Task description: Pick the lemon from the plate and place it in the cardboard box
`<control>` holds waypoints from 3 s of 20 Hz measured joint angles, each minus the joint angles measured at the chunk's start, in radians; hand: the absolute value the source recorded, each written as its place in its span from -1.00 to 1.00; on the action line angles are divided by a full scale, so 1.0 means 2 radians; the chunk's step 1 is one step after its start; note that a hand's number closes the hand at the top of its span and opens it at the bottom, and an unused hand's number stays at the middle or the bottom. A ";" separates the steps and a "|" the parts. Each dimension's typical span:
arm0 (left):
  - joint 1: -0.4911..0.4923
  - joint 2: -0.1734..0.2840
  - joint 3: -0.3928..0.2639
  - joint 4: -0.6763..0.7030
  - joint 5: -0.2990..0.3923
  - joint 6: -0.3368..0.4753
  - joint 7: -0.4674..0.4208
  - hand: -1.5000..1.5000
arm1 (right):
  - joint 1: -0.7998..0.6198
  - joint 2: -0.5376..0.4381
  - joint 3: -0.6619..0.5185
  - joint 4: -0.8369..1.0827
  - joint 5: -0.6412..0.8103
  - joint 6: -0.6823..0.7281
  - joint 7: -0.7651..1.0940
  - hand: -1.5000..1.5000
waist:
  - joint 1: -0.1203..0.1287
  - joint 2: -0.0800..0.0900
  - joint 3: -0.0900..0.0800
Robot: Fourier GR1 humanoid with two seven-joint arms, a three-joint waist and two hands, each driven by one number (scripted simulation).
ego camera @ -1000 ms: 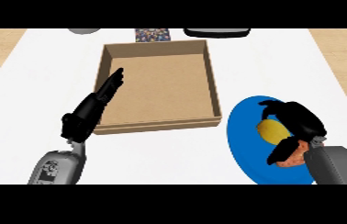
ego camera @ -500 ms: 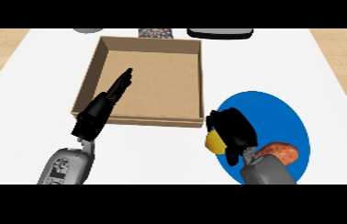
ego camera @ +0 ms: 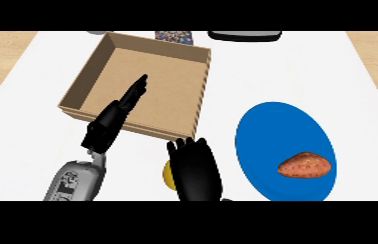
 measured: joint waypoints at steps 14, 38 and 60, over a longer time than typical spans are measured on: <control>0.003 0.006 0.009 -0.001 0.000 -0.002 -0.001 0.00 | -0.179 -0.002 0.104 -0.174 -0.077 -0.002 0.201 1.00 | -0.007 -0.002 0.000; 0.004 -0.009 0.003 -0.001 -0.010 0.004 -0.001 0.00 | -0.397 0.000 -0.108 -0.009 -0.190 -0.038 0.203 1.00 | -0.006 0.002 0.000; 0.000 -0.007 0.008 -0.010 -0.006 -0.009 0.001 0.00 | -0.419 0.004 -0.130 0.323 -0.277 -0.208 0.119 -1.00 | 0.004 0.008 0.001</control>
